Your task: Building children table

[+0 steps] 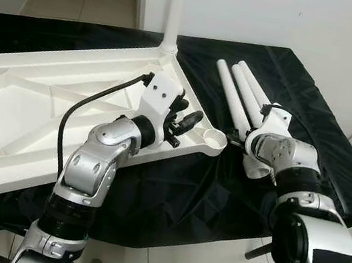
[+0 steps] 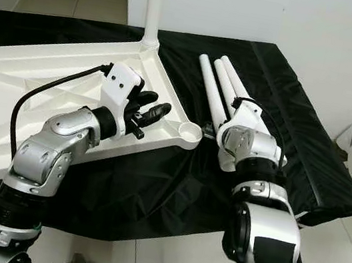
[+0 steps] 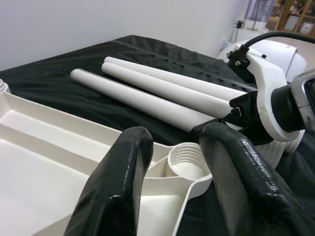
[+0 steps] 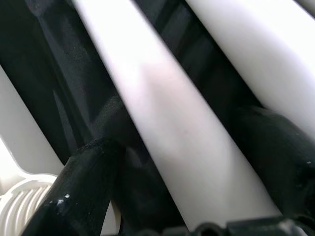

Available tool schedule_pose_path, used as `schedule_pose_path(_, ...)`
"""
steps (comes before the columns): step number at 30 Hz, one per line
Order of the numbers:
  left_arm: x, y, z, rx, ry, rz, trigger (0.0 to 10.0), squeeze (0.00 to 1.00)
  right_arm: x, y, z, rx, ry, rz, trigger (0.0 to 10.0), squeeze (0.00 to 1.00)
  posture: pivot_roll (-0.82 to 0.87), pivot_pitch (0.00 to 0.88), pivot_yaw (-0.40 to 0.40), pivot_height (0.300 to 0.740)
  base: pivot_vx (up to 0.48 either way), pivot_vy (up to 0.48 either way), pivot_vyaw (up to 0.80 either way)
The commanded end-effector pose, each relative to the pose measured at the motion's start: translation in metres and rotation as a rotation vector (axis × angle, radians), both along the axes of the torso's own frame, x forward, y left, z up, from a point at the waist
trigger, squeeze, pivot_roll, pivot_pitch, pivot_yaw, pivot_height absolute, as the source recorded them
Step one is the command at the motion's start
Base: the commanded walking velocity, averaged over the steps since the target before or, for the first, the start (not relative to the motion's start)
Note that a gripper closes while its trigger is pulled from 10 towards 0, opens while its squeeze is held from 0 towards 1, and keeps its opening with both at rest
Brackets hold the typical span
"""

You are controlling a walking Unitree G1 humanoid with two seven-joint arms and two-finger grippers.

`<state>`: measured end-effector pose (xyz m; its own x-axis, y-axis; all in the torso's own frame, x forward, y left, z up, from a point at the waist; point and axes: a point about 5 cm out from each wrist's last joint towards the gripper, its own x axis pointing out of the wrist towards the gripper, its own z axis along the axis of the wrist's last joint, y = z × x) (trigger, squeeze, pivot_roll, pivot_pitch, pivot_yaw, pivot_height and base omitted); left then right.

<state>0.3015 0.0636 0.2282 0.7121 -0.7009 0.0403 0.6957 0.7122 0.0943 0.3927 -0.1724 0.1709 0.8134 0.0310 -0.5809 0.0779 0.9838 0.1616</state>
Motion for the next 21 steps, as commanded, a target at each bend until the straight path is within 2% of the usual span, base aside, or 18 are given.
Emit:
schedule_pose_path(1, 0.0, 0.001, 0.0, -0.003, 0.001, 0.073, 10.0, 0.0, -0.014, 0.001, -0.035, 0.03, 0.165, 0.009, 10.0, 0.0, -0.04, 0.096, -0.04, 0.74, 0.0, 0.0, 0.0)
schedule_pose_path(2, 0.001, 0.001, 0.001, -0.004, -0.004, 0.077, 10.0, 0.0, -0.014, -0.001, -0.037, 0.005, 0.174, 0.015, 6.4, 0.0, -0.04, 0.098, -0.044, 0.74, 0.0, 0.0, 0.0)
schedule_pose_path(4, 0.001, 0.001, 0.001, -0.004, -0.004, 0.077, 10.0, 0.0, -0.014, -0.001, -0.037, 0.005, 0.174, 0.015, 6.4, 0.0, -0.04, 0.098, -0.044, 0.74, 0.0, 0.0, 0.0)
schedule_pose_path(5, 0.001, 0.001, 0.001, -0.004, -0.004, 0.079, 10.0, 0.0, -0.014, -0.001, -0.038, 0.002, 0.179, 0.017, 2.9, 0.0, -0.05, 0.098, -0.048, 0.74, 0.0, 0.0, 0.0)
schedule_pose_path(6, 0.001, 0.001, 0.001, -0.005, -0.005, 0.081, 10.0, 0.0, -0.015, -0.002, -0.04, 0.01, 0.197, 0.0, 0.0, 0.0, -0.04, 0.098, -0.05, 0.74, 0.0, 0.0, 0.0)
schedule_pose_path(14, 0.001, 0.002, 0.002, -0.003, -0.012, 0.091, 10.0, 0.0, -0.012, 0.0, -0.036, 0.027, 0.181, 0.009, 0.0, 0.0, -0.04, 0.093, -0.052, 0.74, 0.0, 0.0, 0.0)
schedule_pose_path(19, 0.001, 0.001, 0.001, -0.008, -0.013, 0.082, 10.0, 0.0, -0.002, 0.003, -0.018, 0.072, 0.075, 0.013, 0.0, 0.0, -0.04, 0.078, -0.052, 0.74, 0.0, 0.0, 0.0)
schedule_pose_path(21, 0.003, 0.003, 0.0, 0.005, -0.015, 0.084, 10.0, 0.0, 0.003, 0.007, -0.006, 0.126, 0.006, 0.04, 0.0, 0.0, -0.04, 0.074, -0.051, 0.74, 0.0, 0.0, 0.0)
